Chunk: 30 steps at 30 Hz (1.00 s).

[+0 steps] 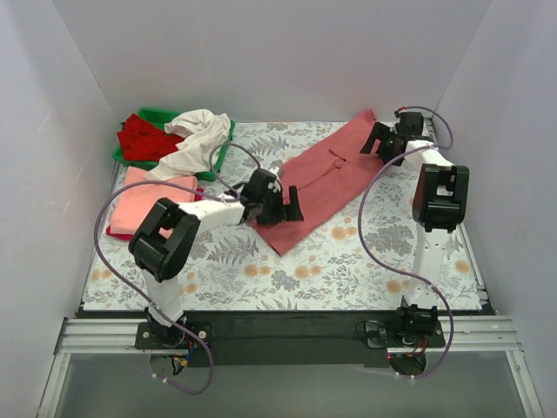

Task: Fold and stack the t-shirts
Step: Fold the tshirt

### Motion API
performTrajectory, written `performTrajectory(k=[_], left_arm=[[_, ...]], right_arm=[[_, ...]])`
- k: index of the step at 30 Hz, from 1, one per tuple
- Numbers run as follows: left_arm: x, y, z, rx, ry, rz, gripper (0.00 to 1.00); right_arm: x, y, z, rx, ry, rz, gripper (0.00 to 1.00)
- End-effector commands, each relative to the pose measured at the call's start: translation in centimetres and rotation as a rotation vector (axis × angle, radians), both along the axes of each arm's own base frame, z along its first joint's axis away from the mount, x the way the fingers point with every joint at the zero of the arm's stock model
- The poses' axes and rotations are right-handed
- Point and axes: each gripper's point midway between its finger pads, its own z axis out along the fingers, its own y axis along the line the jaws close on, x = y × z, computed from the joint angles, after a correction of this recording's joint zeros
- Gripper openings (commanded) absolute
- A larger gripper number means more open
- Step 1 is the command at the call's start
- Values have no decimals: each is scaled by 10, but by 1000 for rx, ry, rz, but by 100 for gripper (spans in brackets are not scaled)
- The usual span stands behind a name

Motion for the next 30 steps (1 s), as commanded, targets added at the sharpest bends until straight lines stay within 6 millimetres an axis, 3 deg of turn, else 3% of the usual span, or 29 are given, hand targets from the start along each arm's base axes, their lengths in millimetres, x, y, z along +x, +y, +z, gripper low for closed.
performTrajectory(k=[1, 2, 5, 6, 7, 9, 10, 15, 20, 21, 24, 25, 27, 28, 30], left_arm=[[-95, -9, -24, -12, 242, -42, 96], [-110, -21, -22, -30, 250, -71, 96], [-131, -54, -16, -117, 262, -127, 96], [-132, -60, -17, -124, 262, -127, 96], [-128, -71, -13, -137, 241, -122, 96], [-134, -82, -24, -123, 269, -112, 96], [-134, -94, -19, -154, 257, -128, 96], [-143, -116, -23, -175, 266, -146, 96], [-138, -128, -15, -153, 232, -158, 96], [-139, -125, -13, -136, 231, -157, 96], [-133, -126, 19, -154, 122, -173, 96], [-133, -129, 41, -178, 67, -198, 96], [-135, -131, 61, -193, 11, -222, 96], [-140, -132, 68, -193, -6, -238, 96], [-146, -130, 95, -224, -61, -268, 96]], right_arm=[[-11, 53, -34, 13, 134, 166, 98], [2, 60, -22, -11, 90, 182, 98], [9, 95, -26, -25, 74, 236, 98], [18, 102, -16, -16, 45, 232, 98], [17, 114, -25, -11, 58, 248, 98], [25, 127, -20, 9, 37, 257, 98], [23, 137, -28, 24, 50, 264, 98], [30, 158, -34, 45, 21, 283, 98], [36, 178, -14, 78, -39, 304, 98], [37, 179, -6, 74, -56, 311, 98], [41, 181, 32, 64, -123, 320, 98], [41, 181, 60, 64, -170, 323, 98], [41, 178, 89, 45, -222, 321, 98], [39, 176, 123, 35, -279, 317, 98], [35, 167, 148, -5, -324, 303, 98]])
